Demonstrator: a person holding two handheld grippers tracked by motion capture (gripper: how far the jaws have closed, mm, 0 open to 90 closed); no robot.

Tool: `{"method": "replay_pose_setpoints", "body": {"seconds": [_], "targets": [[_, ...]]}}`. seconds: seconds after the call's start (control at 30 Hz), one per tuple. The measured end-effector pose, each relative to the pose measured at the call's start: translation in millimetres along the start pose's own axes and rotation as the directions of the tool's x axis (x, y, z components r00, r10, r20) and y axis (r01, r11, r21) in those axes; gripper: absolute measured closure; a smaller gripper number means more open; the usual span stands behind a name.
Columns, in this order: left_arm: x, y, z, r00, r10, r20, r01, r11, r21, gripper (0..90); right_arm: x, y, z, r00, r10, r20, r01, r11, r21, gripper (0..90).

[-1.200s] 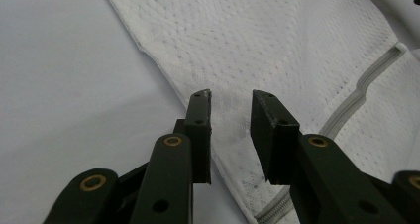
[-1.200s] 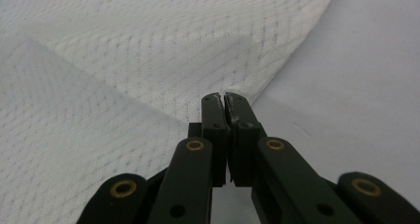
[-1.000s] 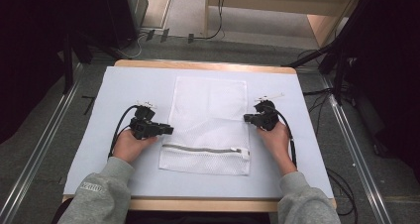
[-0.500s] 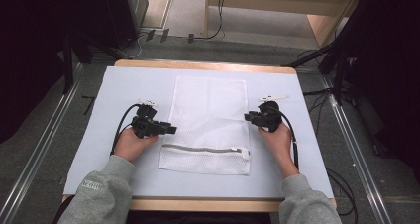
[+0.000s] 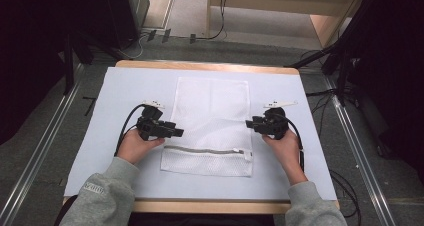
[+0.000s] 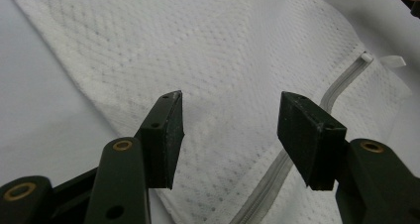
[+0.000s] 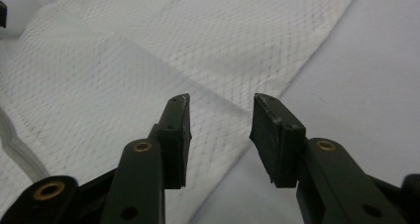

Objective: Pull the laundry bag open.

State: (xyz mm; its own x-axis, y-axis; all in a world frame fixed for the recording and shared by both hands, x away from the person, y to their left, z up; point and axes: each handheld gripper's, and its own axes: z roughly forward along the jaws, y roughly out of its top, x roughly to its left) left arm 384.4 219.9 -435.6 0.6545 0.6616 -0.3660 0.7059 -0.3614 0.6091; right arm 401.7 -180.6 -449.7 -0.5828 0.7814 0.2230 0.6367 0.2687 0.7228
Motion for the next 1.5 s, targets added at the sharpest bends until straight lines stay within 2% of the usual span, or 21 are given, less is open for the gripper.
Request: {"method": "replay_pose_setpoints", "body": {"seconds": [0.2, 0.43, 0.67, 1.0, 1.23, 1.5], "targets": [[-9.7, 3.9, 1.1, 0.9994, 0.033, 0.015, -0.032, 0.9995, -0.006, 41.7, 11.4, -3.8, -7.2, 0.9991, -0.033, -0.026, 0.033, 0.999, -0.005, 53.3], [-20.4, 7.3, 6.9, 0.9978, 0.062, 0.021, -0.062, 0.9981, 0.004, 38.7, 19.3, -10.5, -18.0, 0.9978, -0.052, -0.043, 0.051, 0.999, -0.016, 51.5], [-32.2, 13.5, 12.6, 0.9949, 0.085, 0.055, -0.084, 0.9964, -0.009, 38.7, 26.6, -20.8, -29.0, 0.9971, -0.052, -0.056, 0.052, 0.999, -0.004, 59.3], [-45.0, 22.4, 23.9, 0.9901, 0.118, 0.077, -0.117, 0.9931, -0.005, 39.5, 34.0, -36.3, -37.1, 0.9965, -0.041, -0.074, 0.044, 0.998, 0.046, 79.9], [-54.2, 29.4, 35.0, 0.9847, 0.141, 0.102, -0.142, 0.9898, 0.006, 40.1, 40.5, -47.0, -27.7, 0.9944, -0.022, -0.103, 0.033, 0.994, 0.103, 85.8], [-61.8, 33.7, 48.2, 0.9795, 0.153, 0.131, -0.156, 0.9876, 0.017, 41.2, 49.9, -53.1, -20.0, 0.9934, -0.048, -0.104, 0.061, 0.99, 0.126, 86.2]]}}
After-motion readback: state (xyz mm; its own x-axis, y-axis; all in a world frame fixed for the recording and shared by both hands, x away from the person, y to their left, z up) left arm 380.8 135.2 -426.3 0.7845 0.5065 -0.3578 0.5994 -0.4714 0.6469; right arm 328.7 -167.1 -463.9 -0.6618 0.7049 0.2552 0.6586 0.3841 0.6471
